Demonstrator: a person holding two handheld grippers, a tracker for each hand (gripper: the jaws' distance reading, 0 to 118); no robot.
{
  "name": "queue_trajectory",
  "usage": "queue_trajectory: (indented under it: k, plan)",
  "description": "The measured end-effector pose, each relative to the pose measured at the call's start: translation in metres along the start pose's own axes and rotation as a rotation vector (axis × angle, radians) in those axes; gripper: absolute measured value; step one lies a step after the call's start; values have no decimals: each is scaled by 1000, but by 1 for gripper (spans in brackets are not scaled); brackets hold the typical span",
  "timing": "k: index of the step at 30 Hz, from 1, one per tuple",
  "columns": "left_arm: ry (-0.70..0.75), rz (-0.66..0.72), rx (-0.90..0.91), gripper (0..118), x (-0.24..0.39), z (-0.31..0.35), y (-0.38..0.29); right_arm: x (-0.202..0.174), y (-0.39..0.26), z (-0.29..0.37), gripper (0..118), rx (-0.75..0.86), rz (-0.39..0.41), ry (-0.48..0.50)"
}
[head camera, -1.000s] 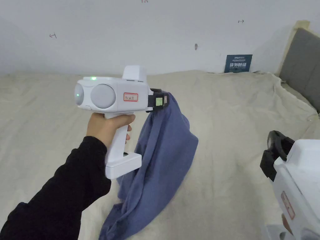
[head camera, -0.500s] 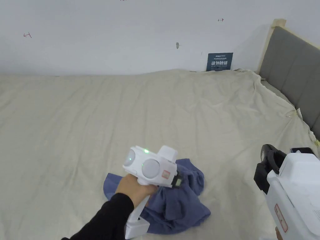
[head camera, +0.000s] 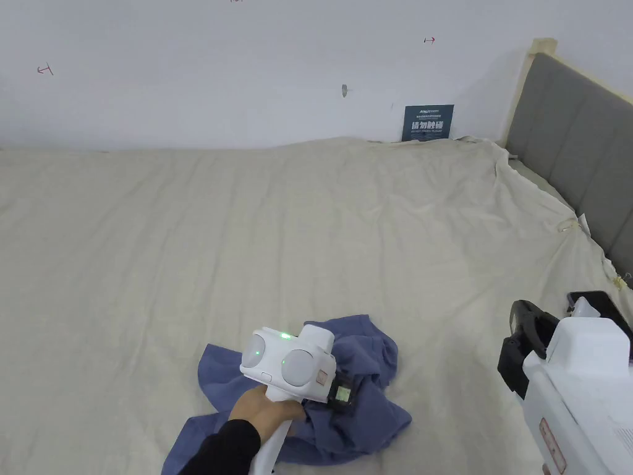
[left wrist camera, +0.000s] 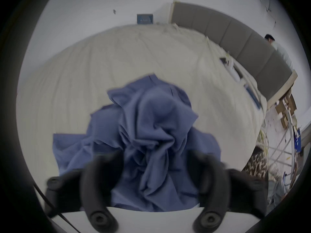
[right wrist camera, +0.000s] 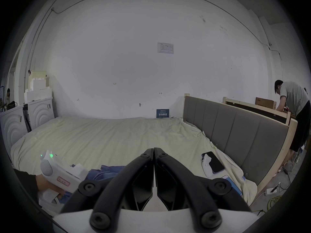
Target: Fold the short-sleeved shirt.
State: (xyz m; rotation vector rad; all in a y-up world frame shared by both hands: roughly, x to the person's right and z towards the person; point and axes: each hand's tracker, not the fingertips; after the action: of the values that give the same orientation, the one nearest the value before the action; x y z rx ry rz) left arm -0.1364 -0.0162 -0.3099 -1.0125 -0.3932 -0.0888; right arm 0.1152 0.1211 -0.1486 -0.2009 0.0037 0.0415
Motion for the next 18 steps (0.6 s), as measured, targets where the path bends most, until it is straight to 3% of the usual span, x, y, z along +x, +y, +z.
queue_trajectory:
  k: [2,3,10,15,18]
  plan:
    - [5,14,122,108,-4,30,2,0,5,2,0,9,-2,2]
    - [15,17,185,113,-6,46,3,0,7,2,0,16,-1,3]
    - [145,81,579,113,-29,165,0,-8,26,6,0,69,0,13]
    - [302,91,713,112,-49,218,-14,-17,37,9,0,107,2,22]
    - [397,93,810,100,-59,236,-33,-23,42,10,0,127,1,26]
